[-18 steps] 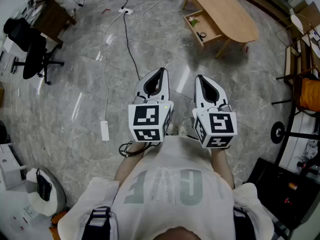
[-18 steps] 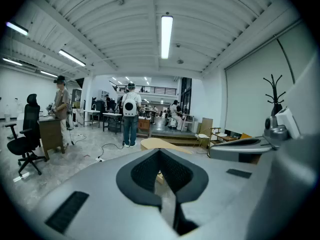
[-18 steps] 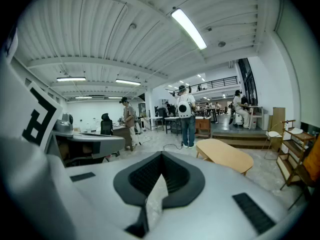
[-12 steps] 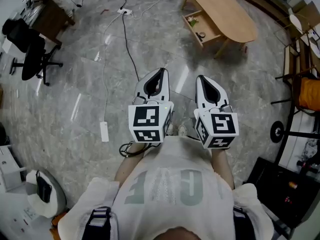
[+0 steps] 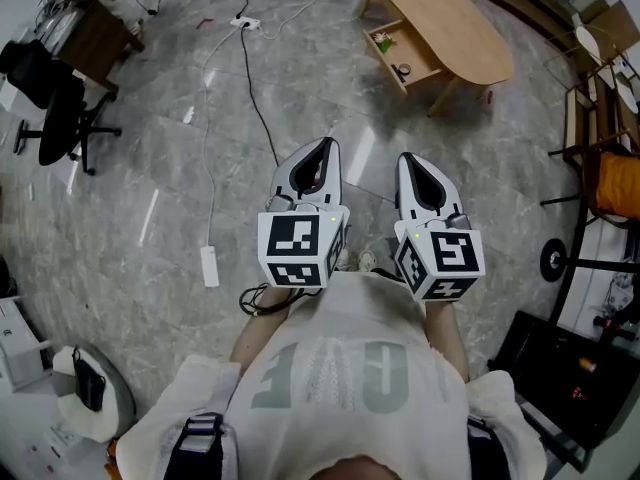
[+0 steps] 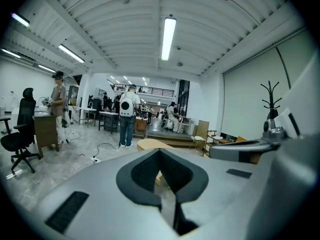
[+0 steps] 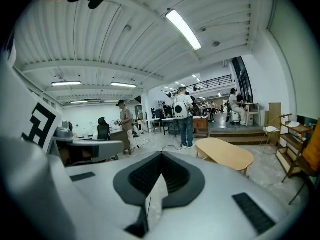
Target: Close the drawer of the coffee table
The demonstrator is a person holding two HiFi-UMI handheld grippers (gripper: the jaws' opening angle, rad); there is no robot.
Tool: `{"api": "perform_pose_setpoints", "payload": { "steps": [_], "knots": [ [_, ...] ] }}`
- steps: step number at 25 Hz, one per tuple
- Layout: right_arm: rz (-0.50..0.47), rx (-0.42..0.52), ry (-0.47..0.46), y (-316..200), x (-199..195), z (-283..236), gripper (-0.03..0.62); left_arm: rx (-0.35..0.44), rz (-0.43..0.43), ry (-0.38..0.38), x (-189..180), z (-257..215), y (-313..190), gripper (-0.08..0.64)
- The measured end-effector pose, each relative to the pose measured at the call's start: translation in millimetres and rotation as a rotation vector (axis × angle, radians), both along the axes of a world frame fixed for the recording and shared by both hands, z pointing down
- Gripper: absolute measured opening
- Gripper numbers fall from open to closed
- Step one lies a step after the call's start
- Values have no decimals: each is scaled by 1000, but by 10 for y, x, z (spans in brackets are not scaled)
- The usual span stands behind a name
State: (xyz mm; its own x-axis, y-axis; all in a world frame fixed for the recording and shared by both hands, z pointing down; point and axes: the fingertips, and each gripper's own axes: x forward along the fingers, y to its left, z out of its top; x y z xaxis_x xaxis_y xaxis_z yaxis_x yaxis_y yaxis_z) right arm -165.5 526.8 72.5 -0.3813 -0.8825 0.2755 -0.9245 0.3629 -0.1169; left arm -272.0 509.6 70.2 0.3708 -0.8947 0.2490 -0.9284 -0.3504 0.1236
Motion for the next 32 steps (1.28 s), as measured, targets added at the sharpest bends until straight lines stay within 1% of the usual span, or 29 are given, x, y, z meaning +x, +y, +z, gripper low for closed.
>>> {"api": "perform_pose_setpoints", "payload": {
  "steps": [4,9,13,18,22,25,28,32],
  "knots": [
    [34,-11,-2,3,-64,60,6,10,24,12,-168,0,-45,8],
    [71,-22,-20,-42,36,128,6,10,5,26,-278,52,-252,8],
    [87,-31,-54,-202,152,176,6,2,3,17,-260,107,-452,8],
    [102,13,-59,-602,327,195,6,31,4,24,-147,129,-781,8],
    [94,44,-45,-1100,488,286,6,40,-1,40,32,285,-1242,8],
    [102,33,-52,-1596,726,368,6,26,31,24,299,398,-1722,8],
    [105,18,-61,-2200,970,331,6,36,57,9,572,288,-2294,8],
    [95,30,-37,-3113,1234,149,6,73,39,27,817,31,-3217,8]
  ]
}}
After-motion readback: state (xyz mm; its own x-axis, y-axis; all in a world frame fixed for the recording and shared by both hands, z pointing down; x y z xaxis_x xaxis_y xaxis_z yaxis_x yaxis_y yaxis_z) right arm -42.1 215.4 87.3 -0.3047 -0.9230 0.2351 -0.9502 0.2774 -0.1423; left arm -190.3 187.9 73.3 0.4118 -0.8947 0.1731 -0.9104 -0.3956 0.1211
